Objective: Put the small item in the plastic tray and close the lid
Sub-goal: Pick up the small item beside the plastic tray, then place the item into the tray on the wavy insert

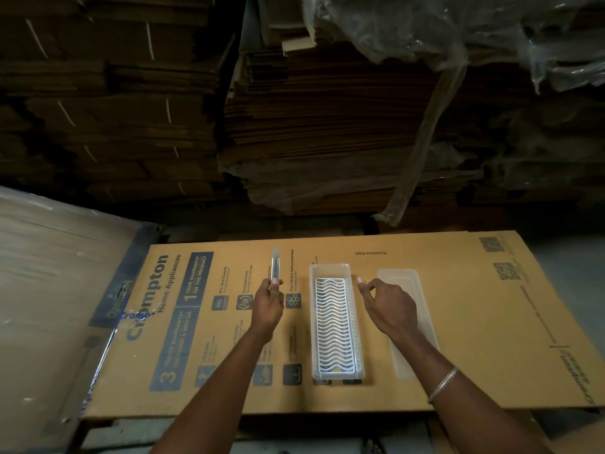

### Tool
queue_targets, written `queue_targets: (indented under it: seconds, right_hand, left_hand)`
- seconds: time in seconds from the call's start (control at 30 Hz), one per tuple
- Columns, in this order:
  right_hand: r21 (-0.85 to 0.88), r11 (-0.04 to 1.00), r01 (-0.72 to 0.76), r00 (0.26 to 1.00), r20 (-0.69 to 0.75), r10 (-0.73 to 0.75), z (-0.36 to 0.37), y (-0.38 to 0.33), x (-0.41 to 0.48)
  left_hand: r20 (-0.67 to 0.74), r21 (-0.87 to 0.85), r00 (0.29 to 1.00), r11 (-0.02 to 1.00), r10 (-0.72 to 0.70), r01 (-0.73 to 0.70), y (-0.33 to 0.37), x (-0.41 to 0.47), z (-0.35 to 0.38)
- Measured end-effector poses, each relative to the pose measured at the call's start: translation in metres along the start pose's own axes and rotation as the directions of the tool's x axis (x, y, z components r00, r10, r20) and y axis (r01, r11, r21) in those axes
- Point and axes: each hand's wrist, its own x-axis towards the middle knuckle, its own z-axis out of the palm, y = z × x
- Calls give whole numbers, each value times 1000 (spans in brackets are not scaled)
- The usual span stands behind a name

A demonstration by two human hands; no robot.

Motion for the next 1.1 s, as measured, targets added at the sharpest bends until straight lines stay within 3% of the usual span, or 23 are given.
queue_targets:
  seconds: [0.23, 0.57, 0.77, 1.0, 1.1]
  right_hand:
    - [35, 999, 13, 999, -31, -12, -2, -7, 2]
    - [44, 999, 25, 999, -30, -23, -3, -9, 5]
    - [44, 999, 18, 999, -30, -17, 1, -3, 7]
    - [20, 998, -61, 998, 14, 60, 17, 21, 11]
    - [-13, 994, -108, 993, 39, 108, 30, 40, 10]
  left_hand:
    - [186, -52, 982, 999, 26, -16, 33, -12, 8]
    - [285, -148, 957, 984, -51, 96, 52, -18, 12]
    - [272, -202, 953, 961, -130, 188, 54, -21, 23]
    - [277, 15, 950, 989, -144, 146, 57, -28, 50]
    - [301, 271, 947, 962, -113, 29, 48, -29, 63]
